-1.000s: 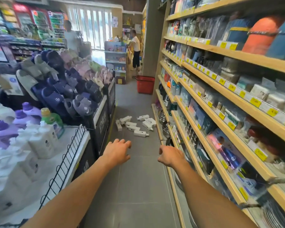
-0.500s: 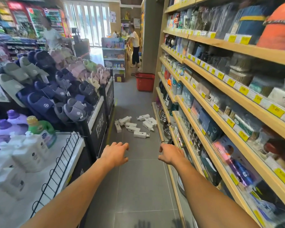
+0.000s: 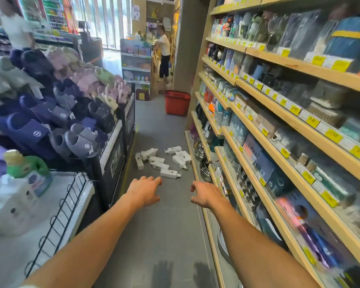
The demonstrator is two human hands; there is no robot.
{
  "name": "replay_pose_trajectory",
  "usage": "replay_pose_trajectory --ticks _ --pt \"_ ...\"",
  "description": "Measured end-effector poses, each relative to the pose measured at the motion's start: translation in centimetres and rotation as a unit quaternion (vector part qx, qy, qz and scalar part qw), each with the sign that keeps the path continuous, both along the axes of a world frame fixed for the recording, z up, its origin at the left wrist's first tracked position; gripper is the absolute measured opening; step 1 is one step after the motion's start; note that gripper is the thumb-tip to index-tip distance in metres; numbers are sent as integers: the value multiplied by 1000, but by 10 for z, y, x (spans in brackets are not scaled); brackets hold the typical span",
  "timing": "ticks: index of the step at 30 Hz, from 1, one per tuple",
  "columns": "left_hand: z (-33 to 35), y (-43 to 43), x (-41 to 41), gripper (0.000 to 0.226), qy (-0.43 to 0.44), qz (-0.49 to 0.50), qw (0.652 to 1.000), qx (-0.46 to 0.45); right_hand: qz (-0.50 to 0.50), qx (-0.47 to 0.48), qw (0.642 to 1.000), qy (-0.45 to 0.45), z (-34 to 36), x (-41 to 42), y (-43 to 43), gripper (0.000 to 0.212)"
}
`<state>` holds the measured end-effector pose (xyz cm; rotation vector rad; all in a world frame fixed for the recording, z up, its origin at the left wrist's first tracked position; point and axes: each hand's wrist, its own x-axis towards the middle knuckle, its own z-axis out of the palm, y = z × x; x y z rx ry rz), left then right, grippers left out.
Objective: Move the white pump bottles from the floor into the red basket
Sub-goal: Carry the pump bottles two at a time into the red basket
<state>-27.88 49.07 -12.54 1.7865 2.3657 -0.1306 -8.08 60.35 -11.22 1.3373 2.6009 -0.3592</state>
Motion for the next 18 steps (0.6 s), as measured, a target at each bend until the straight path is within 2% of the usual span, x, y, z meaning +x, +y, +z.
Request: replay_pose_trajectory --ticks 9,18 --pt "1 39 -62 57 0 19 1000 2 9 -8 1000 11 -1 -60 50 42" --pt "-1 119 -101 57 5 21 1000 -5 8 -22 1000 8 -10 -93 135 40"
